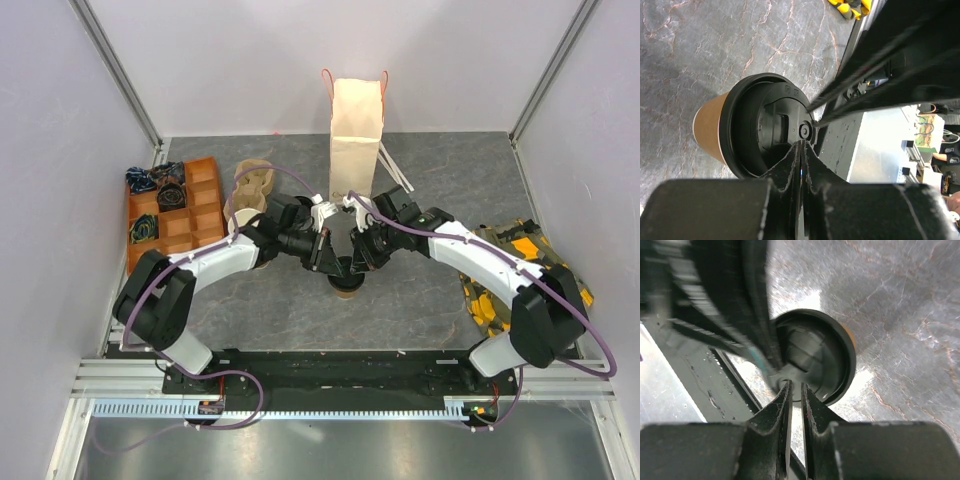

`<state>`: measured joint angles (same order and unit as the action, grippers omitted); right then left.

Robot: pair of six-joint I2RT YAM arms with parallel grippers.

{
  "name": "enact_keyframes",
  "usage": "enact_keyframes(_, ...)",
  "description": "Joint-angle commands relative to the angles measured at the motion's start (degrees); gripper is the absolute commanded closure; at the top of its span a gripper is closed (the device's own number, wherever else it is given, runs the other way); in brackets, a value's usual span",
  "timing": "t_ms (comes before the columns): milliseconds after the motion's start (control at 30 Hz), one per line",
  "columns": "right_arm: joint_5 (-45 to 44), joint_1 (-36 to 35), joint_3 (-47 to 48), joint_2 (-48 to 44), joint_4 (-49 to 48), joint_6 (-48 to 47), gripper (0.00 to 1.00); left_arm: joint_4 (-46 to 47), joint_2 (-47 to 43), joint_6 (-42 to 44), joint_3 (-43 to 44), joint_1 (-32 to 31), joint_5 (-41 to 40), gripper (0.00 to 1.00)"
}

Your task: Pack the takeout coffee

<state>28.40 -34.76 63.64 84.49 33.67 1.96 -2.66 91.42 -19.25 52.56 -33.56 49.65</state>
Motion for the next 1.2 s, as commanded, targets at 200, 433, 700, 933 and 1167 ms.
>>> enact_keyframes(200, 0.3, -0.3, -1.5, 3.6, -2.8, 1.0, 0.82, -1.8, -15.7, 1.5, -3.3, 0.2, -6.0, 0.92)
enact_keyframes(433, 0.8, -0.3, -1.3, 4.1, -2.9, 1.8, 0.82, -16.4, -25.7, 10.0, 0.0, -1.1, -25.6, 0.85)
enact_keyframes(700, 1.7, -0.2, -1.8, 4.4, -2.9, 3.8, 0.82, -20.5, -23.4, 9.1, 1.1, -9.9, -38.1, 0.76)
enact_keyframes(933, 1.5, 0.0, -2.0, 4.5, -3.4, 4.9, 0.8, -20.8, -18.5, 3.0, 4.7, -14.7, -48.7, 0.81)
enact_keyframes(1167, 1.4, 0.0, -2.3, 4.7, -3.6, 5.3, 0.8, -23.7, -20.0, 0.5, 8.0, -17.3, -55.0, 0.93)
